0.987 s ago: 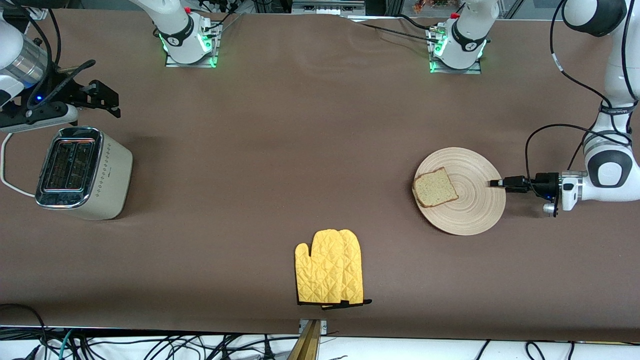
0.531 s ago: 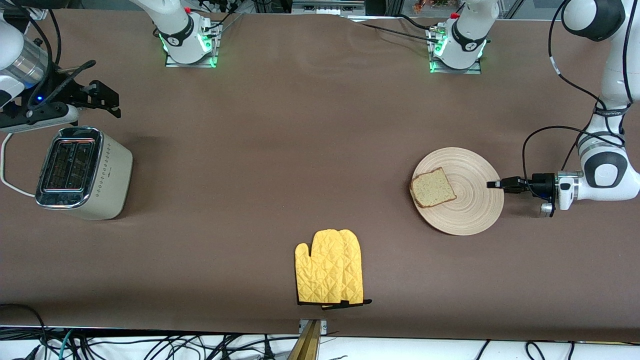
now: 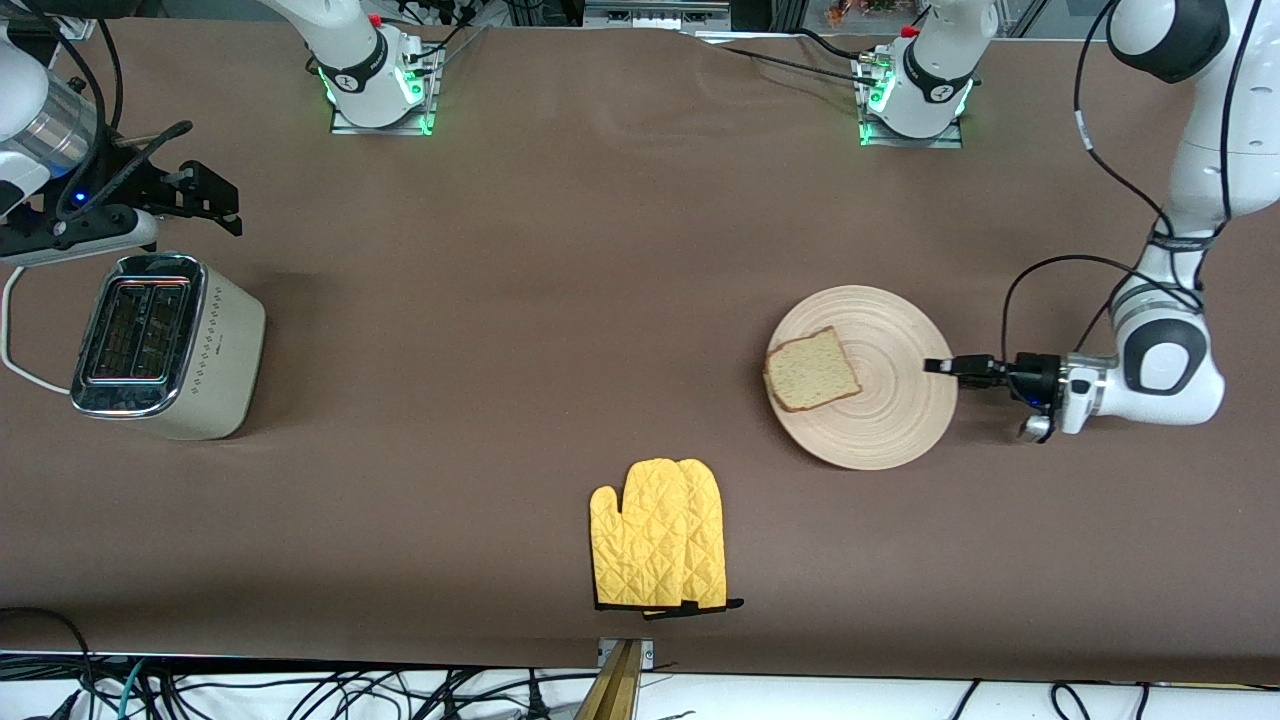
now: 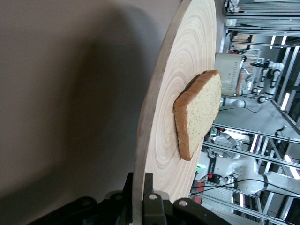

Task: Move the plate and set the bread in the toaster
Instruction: 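Slide the plate toward the toaster with the left gripper while the right gripper approaches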

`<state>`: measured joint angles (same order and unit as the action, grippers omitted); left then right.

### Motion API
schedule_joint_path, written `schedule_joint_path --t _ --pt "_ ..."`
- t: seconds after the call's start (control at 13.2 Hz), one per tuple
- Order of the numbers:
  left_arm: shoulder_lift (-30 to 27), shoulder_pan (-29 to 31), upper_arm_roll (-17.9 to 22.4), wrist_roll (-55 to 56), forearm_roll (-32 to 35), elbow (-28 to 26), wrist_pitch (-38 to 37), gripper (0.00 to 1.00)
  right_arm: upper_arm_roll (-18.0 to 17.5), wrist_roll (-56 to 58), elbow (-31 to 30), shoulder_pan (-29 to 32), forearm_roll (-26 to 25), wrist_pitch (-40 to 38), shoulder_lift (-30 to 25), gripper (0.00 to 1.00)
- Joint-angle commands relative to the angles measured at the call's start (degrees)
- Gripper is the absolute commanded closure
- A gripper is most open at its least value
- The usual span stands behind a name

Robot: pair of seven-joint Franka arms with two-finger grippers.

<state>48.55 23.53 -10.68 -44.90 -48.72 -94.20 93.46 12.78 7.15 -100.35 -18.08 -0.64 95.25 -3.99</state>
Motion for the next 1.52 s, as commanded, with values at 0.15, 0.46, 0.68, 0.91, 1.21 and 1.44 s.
schedule_joint_path --t 0.15,0.46,0.68,0.91,1.21,1.44 --pt "0.0 -9.4 0.0 0.1 -3.4 -0.5 -0.8 1.00 -0.2 0.2 0.1 0.1 0.1 0.1 -0.1 0.00" --pt "0.5 -17.0 0.0 0.0 -3.6 -0.5 4.1 1.00 -0.7 -0.5 0.1 -0.1 -0.2 0.1 0.6 0.00" --pt "1.7 -20.5 0.0 -1.0 -5.3 -0.5 8.7 1.00 -0.7 -1.0 0.1 -0.1 0.1 0.1 1.2 0.00" --pt "2.3 -22.7 0.0 -1.5 -6.3 -0.5 11.9 1.00 -0.7 -1.0 -0.4 -0.1 0.3 0.2 1.8 0.00" --pt "1.3 -22.1 0.2 -1.6 -6.7 -1.9 12.0 0.00 -1.0 -1.0 -0.4 -0.1 1.2 1.3 3.5 0.00" --pt "-1.3 -19.6 0.3 -1.6 -1.5 -2.0 9.8 0.00 -1.3 -1.1 -0.6 -1.3 5.5 3.2 6.1 0.00"
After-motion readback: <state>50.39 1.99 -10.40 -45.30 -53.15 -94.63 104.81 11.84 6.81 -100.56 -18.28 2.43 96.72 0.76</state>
